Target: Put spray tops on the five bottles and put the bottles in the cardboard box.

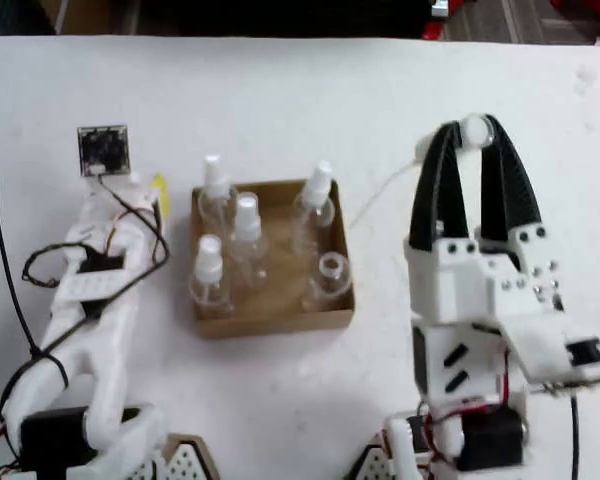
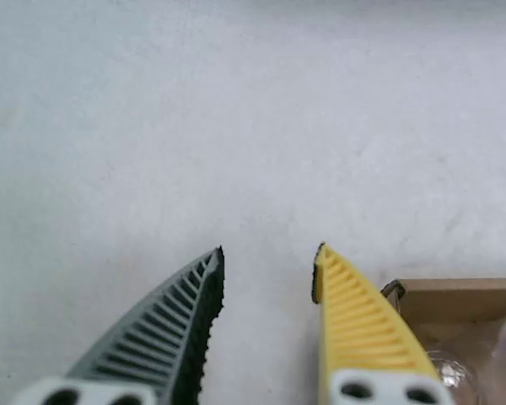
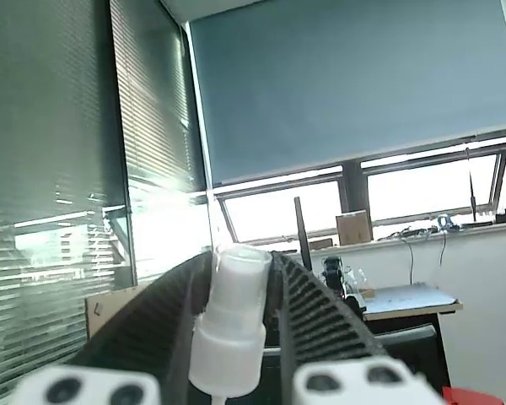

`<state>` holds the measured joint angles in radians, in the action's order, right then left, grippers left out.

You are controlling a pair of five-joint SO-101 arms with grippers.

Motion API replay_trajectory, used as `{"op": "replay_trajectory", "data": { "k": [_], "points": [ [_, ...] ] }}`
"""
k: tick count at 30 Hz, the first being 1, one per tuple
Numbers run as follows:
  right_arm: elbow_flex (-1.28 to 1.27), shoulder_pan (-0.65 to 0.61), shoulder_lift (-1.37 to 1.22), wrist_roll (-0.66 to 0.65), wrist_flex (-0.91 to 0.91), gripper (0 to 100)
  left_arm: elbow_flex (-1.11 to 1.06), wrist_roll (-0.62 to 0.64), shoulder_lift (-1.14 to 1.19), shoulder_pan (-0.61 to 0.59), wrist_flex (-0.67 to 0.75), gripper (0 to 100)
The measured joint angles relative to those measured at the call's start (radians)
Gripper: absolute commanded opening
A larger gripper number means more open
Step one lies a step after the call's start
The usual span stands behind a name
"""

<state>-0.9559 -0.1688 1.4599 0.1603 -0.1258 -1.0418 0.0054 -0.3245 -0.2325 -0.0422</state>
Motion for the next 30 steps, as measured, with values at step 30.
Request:
{"op": "replay_trajectory", "data": {
  "k": [30],
  "points": [
    [-0.331, -0.324, 0.118, -0.391, 0.078, 1.5, 0.0, 0.0, 0.0, 0.0, 0.0, 17]
  ]
}}
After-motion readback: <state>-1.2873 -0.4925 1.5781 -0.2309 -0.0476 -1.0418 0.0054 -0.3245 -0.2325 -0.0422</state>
